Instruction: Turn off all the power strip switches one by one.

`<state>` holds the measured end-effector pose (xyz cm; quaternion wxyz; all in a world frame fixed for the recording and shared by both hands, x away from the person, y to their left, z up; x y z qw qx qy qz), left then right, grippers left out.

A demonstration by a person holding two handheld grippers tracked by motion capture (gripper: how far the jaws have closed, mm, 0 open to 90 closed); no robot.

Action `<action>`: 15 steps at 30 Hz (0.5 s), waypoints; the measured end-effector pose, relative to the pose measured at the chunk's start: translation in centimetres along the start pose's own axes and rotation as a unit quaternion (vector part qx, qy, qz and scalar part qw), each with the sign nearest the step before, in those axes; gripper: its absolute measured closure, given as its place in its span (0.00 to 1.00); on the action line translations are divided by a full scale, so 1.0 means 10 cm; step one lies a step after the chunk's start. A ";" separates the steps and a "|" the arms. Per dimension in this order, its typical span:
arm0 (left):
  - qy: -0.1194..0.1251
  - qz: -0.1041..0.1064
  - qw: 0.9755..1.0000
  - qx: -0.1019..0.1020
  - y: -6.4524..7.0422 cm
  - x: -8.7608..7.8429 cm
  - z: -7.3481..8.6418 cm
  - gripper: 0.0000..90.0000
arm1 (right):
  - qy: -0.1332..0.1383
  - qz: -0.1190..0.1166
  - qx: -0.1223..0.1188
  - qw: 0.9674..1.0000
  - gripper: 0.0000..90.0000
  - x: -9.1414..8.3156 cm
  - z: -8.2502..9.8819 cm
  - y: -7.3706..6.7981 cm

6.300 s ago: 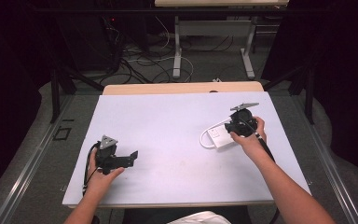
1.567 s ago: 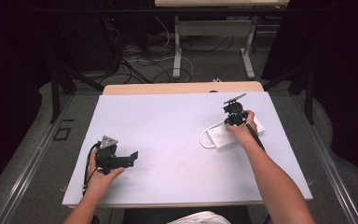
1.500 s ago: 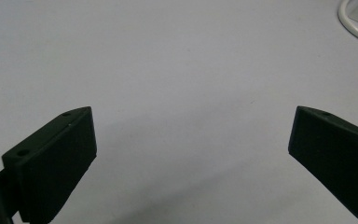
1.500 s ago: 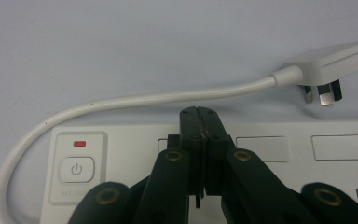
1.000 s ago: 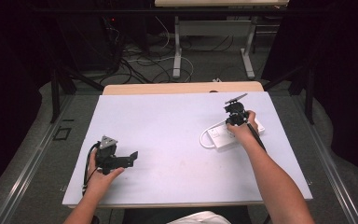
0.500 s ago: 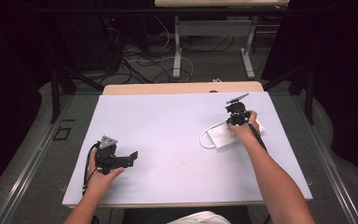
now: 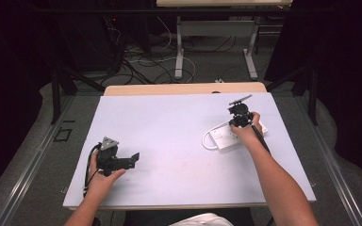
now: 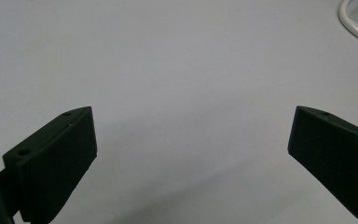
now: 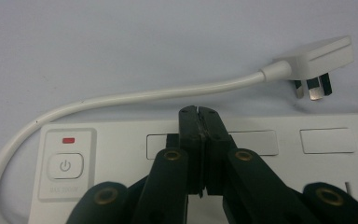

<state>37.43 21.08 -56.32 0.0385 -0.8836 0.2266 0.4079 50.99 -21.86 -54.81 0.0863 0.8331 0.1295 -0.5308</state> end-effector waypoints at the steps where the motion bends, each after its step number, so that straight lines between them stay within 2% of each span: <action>1: 0.000 0.000 1.000 0.000 0.00 0.00 0.00 0.01 | 0.000 0.000 0.000 1.000 1.00 0.00 0.00 0.00; 7: 0.003 0.000 1.000 -0.003 0.01 0.00 0.00 0.01 | 0.003 -0.004 0.010 1.000 1.00 0.00 0.00 0.00; 10: 0.003 0.000 1.000 -0.003 0.00 0.00 0.00 0.01 | -0.002 -0.004 0.005 1.000 1.00 0.02 0.02 0.01; 15: 0.002 0.000 1.000 -0.003 0.01 0.00 0.00 0.01 | 0.006 -0.007 0.012 1.000 1.00 0.02 0.03 0.02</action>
Point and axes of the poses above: each handheld gripper's, and its own axes: x roughly forward along the jaws, z roughly out of its underside, y roughly to its right, the point moved 4 cm from there along x, roughly forward along the jaws, and after that the axes turned 9 degrees about -y, right-handed, at the moved point
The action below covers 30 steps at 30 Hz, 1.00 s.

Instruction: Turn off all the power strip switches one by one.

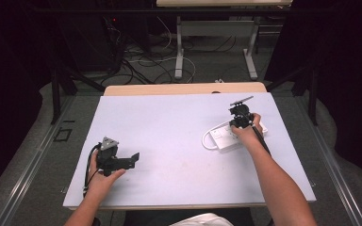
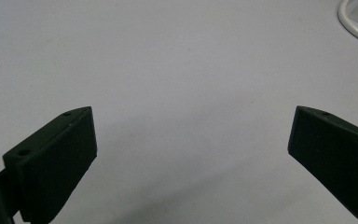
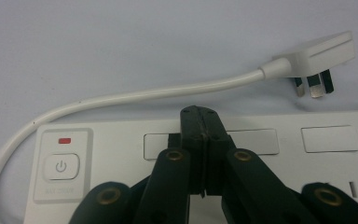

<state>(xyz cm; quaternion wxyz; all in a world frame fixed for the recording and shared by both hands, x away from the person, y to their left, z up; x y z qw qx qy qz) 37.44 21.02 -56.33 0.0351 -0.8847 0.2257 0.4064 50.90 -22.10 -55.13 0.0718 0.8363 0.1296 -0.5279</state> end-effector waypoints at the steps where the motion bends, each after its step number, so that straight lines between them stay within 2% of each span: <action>1: 0.000 0.000 1.000 0.000 0.00 0.00 0.00 0.01 | 0.000 0.000 0.000 1.000 1.00 0.00 0.00 0.00; 9: 0.000 0.000 1.000 0.001 0.00 0.00 0.00 0.01 | 0.000 -0.002 -0.001 1.000 1.00 0.00 -0.01 0.00; 10: 0.000 0.000 1.000 0.001 0.00 0.00 0.00 0.01 | 0.000 -0.002 0.006 1.000 1.00 0.00 -0.01 0.01; 13: -0.005 -0.002 1.000 0.006 -0.01 0.00 0.00 0.01 | -0.001 -0.003 0.001 1.000 1.00 0.00 -0.01 0.01; 16: -0.001 -0.004 1.000 0.003 -0.01 0.01 0.00 0.01 | 0.004 -0.006 -0.001 1.000 1.00 0.01 -0.02 0.01; 17: -0.001 -0.004 1.000 0.003 -0.01 0.01 0.00 0.01 | 0.000 -0.001 0.001 1.000 1.00 0.01 -0.02 0.01; 20: -0.003 -0.004 1.000 0.006 -0.01 0.01 0.00 0.01 | -0.003 -0.006 0.002 1.000 0.99 0.00 -0.02 0.02; 25: -0.004 -0.002 1.000 0.003 -0.01 0.01 0.00 0.01 | 0.002 -0.008 0.008 1.000 0.98 0.01 -0.02 0.05; 26: -0.003 -0.002 1.000 0.003 -0.01 0.01 0.00 0.01 | -0.004 -0.005 0.008 1.000 0.98 0.00 -0.02 0.06; 30: -0.003 -0.002 1.000 0.004 -0.01 0.01 0.00 0.01 | -0.001 -0.001 0.008 1.000 0.98 -0.01 -0.05 0.06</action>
Point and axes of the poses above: each handheld gripper's, and its own axes: x roughly forward along the jaws, z roughly out of its underside, y roughly to its right, the point moved 4 cm from there along x, roughly forward along the jaws, and after that the axes turned 9 degrees about -y, right-handed, at the moved point
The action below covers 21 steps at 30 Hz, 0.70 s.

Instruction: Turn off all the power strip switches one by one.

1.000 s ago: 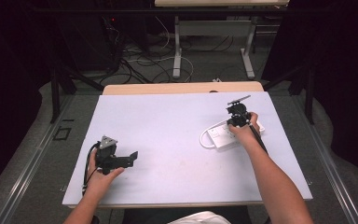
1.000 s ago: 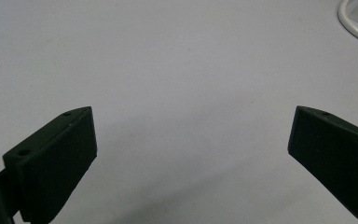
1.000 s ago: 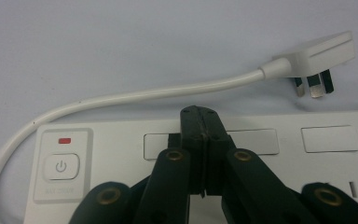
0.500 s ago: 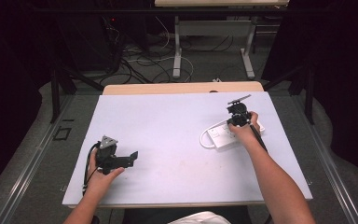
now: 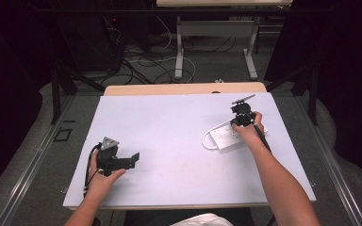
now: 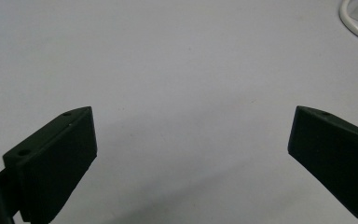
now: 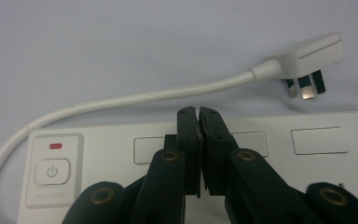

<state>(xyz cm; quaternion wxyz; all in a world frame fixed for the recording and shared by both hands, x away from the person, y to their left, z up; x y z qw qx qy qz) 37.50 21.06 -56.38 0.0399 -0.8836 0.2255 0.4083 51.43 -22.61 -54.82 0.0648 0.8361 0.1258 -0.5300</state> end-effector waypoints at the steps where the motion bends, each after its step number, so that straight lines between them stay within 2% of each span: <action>1: 0.001 -0.001 1.000 0.003 0.00 0.00 0.00 0.01 | 0.000 0.000 0.000 1.000 0.98 0.00 0.00 0.00; 14: 0.000 -0.002 1.000 0.002 0.00 0.01 0.00 0.01 | 0.006 0.018 0.003 1.000 0.99 -0.12 -0.12 0.10; 21: -0.002 -0.001 1.000 -0.001 0.00 0.00 0.00 0.01 | -0.002 0.024 0.015 1.000 0.99 -0.12 -0.11 0.17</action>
Point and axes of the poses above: each handheld gripper's, and its own axes: x roughly forward along the jaws, z roughly out of its underside, y roughly to its right, the point moved 4 cm from there along x, roughly forward along the jaws, and after that the axes turned 9 degrees about -y, right-handed, at the moved point
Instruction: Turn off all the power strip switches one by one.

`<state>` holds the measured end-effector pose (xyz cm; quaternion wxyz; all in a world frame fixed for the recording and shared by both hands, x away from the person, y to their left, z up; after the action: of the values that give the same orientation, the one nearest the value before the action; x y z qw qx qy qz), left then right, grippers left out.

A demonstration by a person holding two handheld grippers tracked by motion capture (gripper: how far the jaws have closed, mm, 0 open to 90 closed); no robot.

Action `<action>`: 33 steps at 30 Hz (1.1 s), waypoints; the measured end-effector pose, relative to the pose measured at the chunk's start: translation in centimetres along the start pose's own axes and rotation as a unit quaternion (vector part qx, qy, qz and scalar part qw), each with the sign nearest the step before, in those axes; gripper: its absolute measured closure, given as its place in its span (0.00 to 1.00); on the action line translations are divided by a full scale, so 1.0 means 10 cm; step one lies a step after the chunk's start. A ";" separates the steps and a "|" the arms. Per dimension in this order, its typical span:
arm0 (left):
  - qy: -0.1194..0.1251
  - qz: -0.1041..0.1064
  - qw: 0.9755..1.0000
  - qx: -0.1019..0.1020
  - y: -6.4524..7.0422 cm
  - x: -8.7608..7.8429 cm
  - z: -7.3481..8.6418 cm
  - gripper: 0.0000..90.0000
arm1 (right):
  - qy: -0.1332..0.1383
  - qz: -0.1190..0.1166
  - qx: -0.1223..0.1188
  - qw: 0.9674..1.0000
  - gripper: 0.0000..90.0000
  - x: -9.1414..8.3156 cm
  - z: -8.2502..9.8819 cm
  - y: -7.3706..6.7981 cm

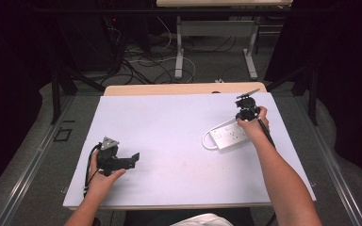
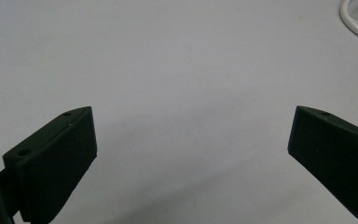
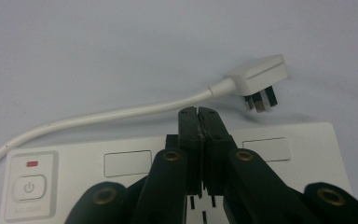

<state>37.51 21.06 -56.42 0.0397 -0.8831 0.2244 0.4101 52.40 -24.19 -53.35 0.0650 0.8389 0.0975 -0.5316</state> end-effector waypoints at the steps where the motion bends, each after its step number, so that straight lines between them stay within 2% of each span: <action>1: 0.000 0.000 1.000 0.000 0.00 0.00 0.00 0.01 | 0.000 0.000 0.000 1.000 0.99 0.00 0.00 0.00; 8: 0.001 0.002 1.000 -0.003 0.01 0.01 0.00 0.01 | -0.012 0.013 0.006 1.000 0.98 0.09 0.06 0.10; 13: 0.000 0.002 1.000 -0.004 0.01 0.01 0.00 0.01 | -0.009 0.009 0.016 1.000 0.98 0.11 0.07 0.14; 18: 0.003 0.001 1.000 -0.004 0.01 0.02 0.00 0.01 | -0.008 -0.002 0.016 1.000 0.98 0.12 0.07 0.12; 21: 0.004 0.001 1.000 -0.005 0.01 0.02 0.00 0.01 | -0.012 0.006 0.012 1.000 0.98 0.11 0.08 0.12; 33: 0.000 0.000 1.000 -0.002 0.01 0.01 0.01 0.01 | -0.006 0.003 0.017 1.000 0.98 0.11 0.09 0.12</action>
<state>37.51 20.98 -56.54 0.0382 -0.8833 0.2240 0.4102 52.38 -25.41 -54.73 0.0530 0.8369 0.0855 -0.5380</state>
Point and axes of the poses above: each handheld gripper's, and its own axes: x roughly forward along the jaws, z roughly out of its underside, y roughly to its right, the point moved 4 cm from there along x, roughly forward along the jaws, and after that the axes turned 9 degrees about -y, right-handed, at the moved point
